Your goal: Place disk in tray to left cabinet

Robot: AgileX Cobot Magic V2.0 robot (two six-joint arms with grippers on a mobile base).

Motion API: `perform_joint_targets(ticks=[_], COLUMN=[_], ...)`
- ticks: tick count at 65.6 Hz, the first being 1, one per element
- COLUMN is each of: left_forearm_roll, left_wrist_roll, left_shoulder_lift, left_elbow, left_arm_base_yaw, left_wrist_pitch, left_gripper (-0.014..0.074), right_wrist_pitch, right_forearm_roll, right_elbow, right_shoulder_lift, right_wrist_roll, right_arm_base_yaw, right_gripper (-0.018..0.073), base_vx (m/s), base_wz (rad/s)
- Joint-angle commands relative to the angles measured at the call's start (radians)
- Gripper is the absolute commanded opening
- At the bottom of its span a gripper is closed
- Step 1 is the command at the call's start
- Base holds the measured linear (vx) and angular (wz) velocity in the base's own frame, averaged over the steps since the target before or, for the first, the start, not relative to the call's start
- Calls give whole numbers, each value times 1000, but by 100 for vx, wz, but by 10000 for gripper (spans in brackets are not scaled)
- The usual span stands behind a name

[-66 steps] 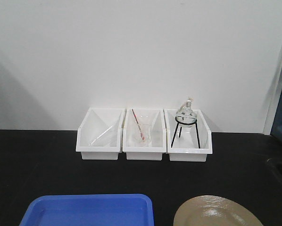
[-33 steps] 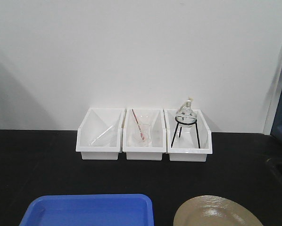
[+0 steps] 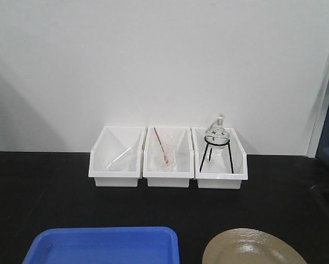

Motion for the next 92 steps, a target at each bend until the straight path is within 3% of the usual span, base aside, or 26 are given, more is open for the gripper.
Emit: perform_joint_targets(ticks=[1, 6, 11, 23, 28, 35, 69, 92], left_forearm_roll=[0, 0, 0, 0, 0, 0, 0, 0], left_wrist_roll=[3, 3, 3, 3, 3, 3, 3, 3], left_shoulder_lift=[19, 20, 20, 20, 20, 20, 20, 20], left_elbow=[-35, -34, -34, -34, -34, -34, -34, -34], left_arm_base_yaw=[-5, -5, -5, -5, -5, -5, -5, -5], left_wrist_pitch=[-80, -77, -78, -78, -78, -78, -77, -31], left_gripper=[287, 325, 332, 330, 330, 330, 330, 330], right_wrist_pitch=[-90, -96, -92, -53, -90, -167, -340, -374], right_forearm_roll=[-3, 11, 89, 415, 513, 608, 630, 629], right_elbow=[-35, -35, -35, -35, -35, -35, -36, -45], right_shoulder_lift=[35, 66, 97, 202, 256, 351, 661, 676], right_wrist_roll=[2, 23, 107, 392, 443, 435, 436, 469], right_arm_base_yaw=[-6, -6, -6, -6, -6, -5, -5, -5], right_gripper=[312, 342, 344, 344, 344, 344, 344, 344], base_vx=[0, 0, 0, 0, 0, 0, 0, 0], base_wz=[0, 0, 0, 0, 0, 0, 0, 0])
